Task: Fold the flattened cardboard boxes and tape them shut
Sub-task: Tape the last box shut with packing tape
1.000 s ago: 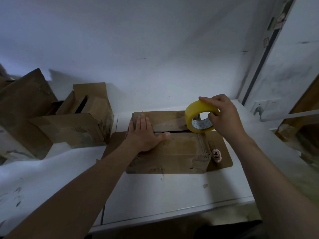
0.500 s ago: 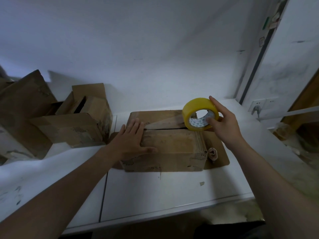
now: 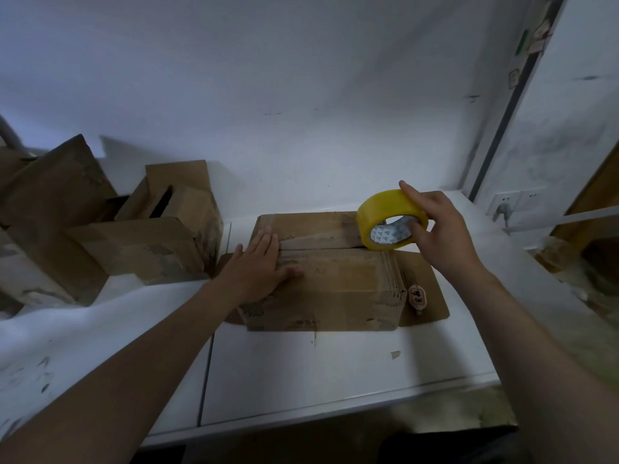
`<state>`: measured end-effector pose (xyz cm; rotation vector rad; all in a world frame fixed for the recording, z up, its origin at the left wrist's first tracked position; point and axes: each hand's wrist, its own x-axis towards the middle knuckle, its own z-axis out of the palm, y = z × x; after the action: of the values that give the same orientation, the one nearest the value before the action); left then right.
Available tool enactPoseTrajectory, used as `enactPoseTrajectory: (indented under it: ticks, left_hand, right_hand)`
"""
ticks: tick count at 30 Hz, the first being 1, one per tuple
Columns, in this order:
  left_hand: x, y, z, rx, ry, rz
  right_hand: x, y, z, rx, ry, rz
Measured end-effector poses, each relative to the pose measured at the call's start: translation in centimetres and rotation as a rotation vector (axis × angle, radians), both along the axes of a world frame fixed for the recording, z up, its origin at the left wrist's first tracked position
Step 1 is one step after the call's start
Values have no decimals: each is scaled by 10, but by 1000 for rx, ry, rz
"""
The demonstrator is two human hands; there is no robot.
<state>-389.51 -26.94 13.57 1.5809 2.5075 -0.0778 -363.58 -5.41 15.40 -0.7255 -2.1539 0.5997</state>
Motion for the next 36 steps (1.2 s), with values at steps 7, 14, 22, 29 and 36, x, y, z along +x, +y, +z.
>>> enactPoseTrajectory:
  ticks: [7,14,22,29,36]
  left_hand:
    - [6,3,1,-40,57,34]
    - [7,2,1,-52,65,46]
    - [8,2,0,-31,74,48]
    - [16,5,4,-58,137,72]
    - [93,53,5,3,1,-65]
  right_hand:
    - [0,-3,4,140,-77,-8]
    - [29,10,5,210,-257,-242]
    - [34,14,-25,73,-312,-256]
    - [23,4,-28,32,-392,-277]
    - [24,2,-25,10,-415,-256]
